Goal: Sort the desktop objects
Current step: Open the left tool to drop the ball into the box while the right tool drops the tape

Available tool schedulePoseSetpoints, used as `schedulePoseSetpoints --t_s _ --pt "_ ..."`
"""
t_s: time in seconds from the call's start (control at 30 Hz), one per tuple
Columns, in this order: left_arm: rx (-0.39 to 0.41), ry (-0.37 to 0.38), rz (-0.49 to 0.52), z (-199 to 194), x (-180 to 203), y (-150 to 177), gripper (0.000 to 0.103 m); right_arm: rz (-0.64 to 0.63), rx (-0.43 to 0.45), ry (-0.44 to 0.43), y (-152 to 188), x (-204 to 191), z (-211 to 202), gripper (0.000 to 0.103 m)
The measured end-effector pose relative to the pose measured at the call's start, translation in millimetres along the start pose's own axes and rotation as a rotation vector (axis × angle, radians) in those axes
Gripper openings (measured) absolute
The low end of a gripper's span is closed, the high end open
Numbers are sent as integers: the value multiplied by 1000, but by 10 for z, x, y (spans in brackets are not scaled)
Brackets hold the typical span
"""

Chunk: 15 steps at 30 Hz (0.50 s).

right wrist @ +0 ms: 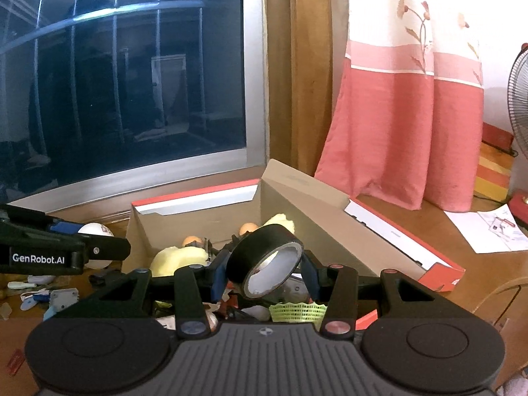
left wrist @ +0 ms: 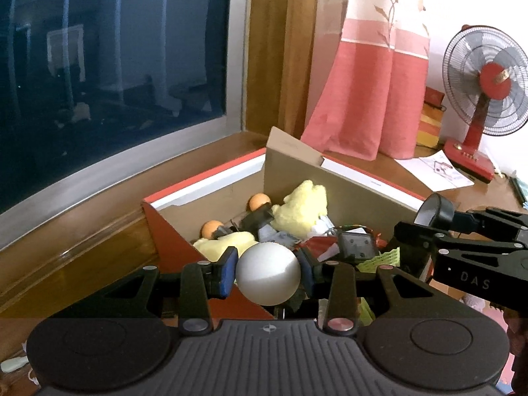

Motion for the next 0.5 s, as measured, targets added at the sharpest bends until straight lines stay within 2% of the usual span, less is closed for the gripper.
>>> schedulePoseSetpoints --t_s 0.17,0.33,0.37,0.5 --pt "0 -8 -5 -20 -25 0 40 4 0 6 8 4 -16 50" --pt "1 -13 -8 -26 -26 -9 40 6 12 16 2 30 -42 55" --pt "1 -14 -8 -26 -23 -11 40 5 13 18 2 36 -46 59" --pt "4 -14 -7 -31 -6 -21 40 9 15 20 5 63 -57 60"
Point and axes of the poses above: each gripper's, at about its wrist camera, not at the fingertips, and z roughly the way its jaws point, x to its right, y to its underside, the point moved 6 cm from there along z, roughly the way its jaws point, and after that the axes turned 5 degrees about x, right-handed, at the moved point
